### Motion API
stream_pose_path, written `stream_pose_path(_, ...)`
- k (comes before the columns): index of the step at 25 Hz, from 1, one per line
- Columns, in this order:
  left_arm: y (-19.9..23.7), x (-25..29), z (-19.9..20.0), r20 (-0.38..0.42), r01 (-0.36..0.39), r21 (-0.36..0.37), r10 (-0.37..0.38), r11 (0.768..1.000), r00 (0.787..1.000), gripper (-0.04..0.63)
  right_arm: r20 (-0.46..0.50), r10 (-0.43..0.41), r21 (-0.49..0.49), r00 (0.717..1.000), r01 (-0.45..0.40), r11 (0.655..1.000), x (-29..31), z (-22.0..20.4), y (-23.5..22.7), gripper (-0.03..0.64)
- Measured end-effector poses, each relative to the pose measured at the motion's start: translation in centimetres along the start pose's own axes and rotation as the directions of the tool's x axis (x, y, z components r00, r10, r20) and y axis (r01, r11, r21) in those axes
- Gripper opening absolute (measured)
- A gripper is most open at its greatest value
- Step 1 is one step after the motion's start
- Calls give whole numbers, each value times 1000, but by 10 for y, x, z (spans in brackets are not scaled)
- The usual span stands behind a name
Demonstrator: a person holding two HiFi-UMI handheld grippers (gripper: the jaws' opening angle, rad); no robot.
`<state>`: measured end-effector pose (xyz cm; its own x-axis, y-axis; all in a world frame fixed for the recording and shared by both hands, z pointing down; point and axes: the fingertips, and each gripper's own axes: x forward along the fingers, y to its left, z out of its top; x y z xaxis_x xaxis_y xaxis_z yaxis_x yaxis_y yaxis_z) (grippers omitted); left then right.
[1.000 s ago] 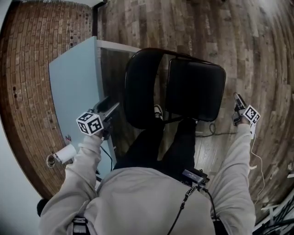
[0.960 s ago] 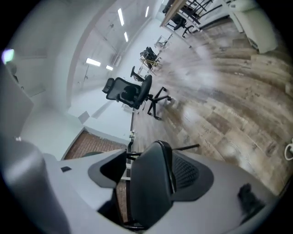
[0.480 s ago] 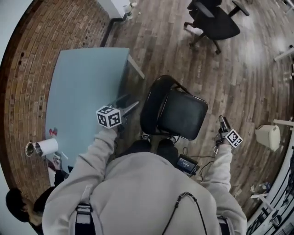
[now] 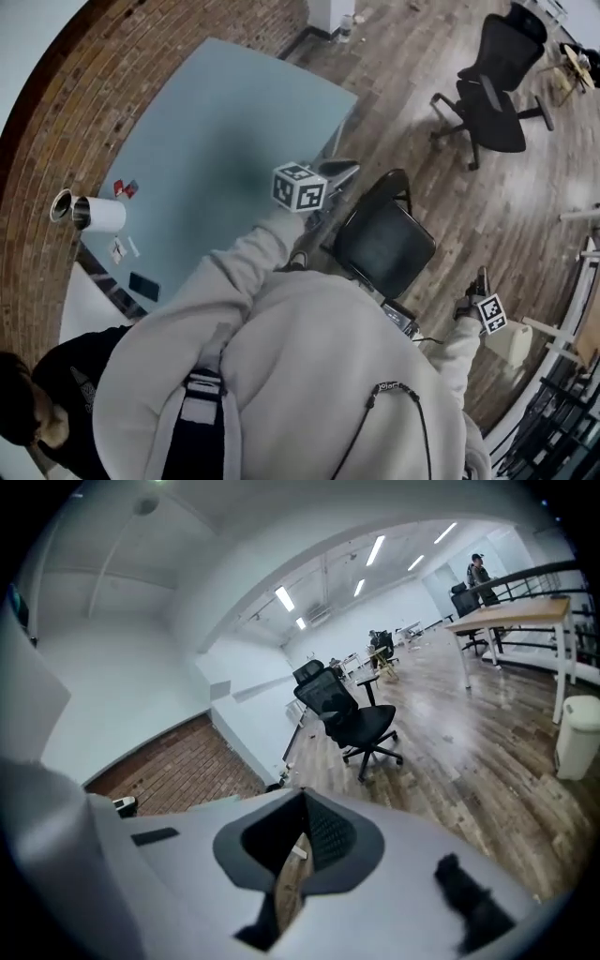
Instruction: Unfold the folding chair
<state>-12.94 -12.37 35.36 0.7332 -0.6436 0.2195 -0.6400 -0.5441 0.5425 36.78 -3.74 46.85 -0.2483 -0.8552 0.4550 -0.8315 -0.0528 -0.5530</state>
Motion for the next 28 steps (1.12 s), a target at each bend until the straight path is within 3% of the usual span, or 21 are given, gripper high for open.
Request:
stream_pose_path(1, 1, -8, 5, 10, 8, 2, -8, 1000, 1000, 8, -2, -14, -21, 1000, 14, 1000, -4, -2, 9, 8)
stream_pose_path(9, 27, -72, 24, 87, -19, 26, 17, 999, 996, 6, -34, 5, -198, 999, -12, 980, 2, -23, 116, 7)
stream_pose_path(12, 25, -89, 35, 99, -23, 89, 14, 996, 995, 6, -29, 44, -220, 999, -50, 974, 10, -30, 171, 6)
stream_pose_path(16, 16, -102, 54, 120, -54, 196, 31, 979, 992, 6, 2, 171, -253, 985, -165, 953, 26, -30, 277, 6)
stream_pose_path(19, 0, -98, 82, 157, -35, 241, -3, 970, 988, 6, 41, 283, -145, 958, -275, 951, 38, -28, 357, 6)
stream_pose_path(20, -7, -96, 92, 168, -24, 256, -20, 966, 986, 6, 46, 336, -161, 941, -325, 932, 42, -27, 387, 6)
stream_pose_path(22, -26, -91, 111, 187, -28, 313, -33, 949, 982, 6, 49, 431, -314, 901, -396, 863, 39, -15, 450, 6)
stream_pose_path(23, -35, -88, 118, 199, -53, 362, -22, 931, 980, 6, 57, 427, -378, 903, -376, 846, 34, -9, 468, 6)
stream_pose_path(25, -51, -86, 129, 237, -113, 451, 4, 886, 972, 6, 89, 345, -469, 934, -267, 842, 27, -1, 486, 6)
stream_pose_path(26, -58, -87, 132, 253, -121, 467, -1, 876, 967, 6, 110, 302, -509, 947, -207, 835, 24, 1, 491, 6)
stream_pose_path(28, -71, -91, 129, 256, -90, 468, -38, 879, 966, 6, 148, 256, -569, 955, -130, 812, 18, 3, 501, 6)
